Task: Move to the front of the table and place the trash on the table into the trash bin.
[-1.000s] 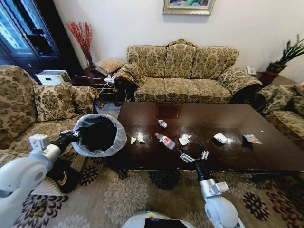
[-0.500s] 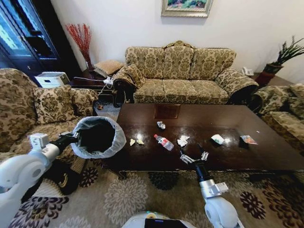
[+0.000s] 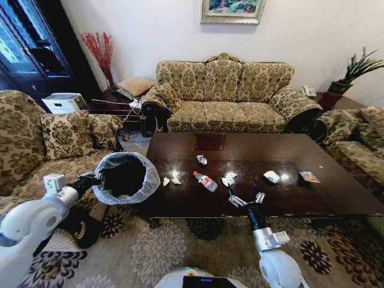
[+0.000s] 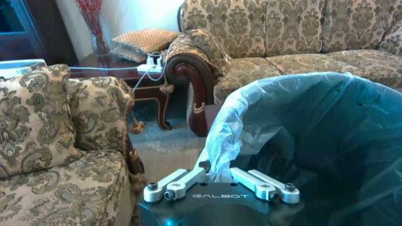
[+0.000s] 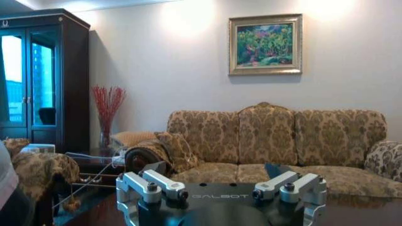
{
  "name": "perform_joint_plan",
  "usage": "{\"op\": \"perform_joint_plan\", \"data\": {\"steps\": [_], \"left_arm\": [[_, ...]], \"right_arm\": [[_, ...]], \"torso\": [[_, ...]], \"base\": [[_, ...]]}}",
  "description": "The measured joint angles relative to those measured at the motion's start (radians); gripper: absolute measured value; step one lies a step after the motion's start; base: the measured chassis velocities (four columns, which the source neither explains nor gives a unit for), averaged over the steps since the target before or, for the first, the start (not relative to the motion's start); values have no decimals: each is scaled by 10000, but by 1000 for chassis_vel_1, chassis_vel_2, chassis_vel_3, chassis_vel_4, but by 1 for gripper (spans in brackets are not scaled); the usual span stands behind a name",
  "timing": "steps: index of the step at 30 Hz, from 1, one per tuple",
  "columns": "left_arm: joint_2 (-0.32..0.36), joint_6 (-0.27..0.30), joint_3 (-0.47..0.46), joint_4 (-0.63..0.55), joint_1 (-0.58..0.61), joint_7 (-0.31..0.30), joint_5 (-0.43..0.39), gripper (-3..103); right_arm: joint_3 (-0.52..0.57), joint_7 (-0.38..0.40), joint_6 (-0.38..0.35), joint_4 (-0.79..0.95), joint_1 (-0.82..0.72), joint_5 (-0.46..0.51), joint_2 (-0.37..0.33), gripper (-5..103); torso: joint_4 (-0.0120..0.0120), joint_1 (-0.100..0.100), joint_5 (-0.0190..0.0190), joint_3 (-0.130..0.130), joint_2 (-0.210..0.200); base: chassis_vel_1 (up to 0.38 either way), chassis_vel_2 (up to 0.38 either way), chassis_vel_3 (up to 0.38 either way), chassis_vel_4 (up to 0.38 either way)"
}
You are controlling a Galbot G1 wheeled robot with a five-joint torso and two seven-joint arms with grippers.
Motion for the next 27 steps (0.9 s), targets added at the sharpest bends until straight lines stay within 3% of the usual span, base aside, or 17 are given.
{"op": "perform_joint_plan", "data": {"steps": [13, 27], "left_arm": [[-90, -152, 560, 511, -305, -110, 482, 1], [-153, -899, 784, 674, -479, -76, 825, 1]], "right_arm": [[5, 55, -46, -117, -42, -94, 54, 100], [-54, 189, -192, -201, -106, -352, 239, 100]], "torso": [[0, 232, -1, 269, 501], [-1, 223, 1, 251, 475]], "base": [[0, 0, 0, 0], [24, 24, -30, -36]]}}
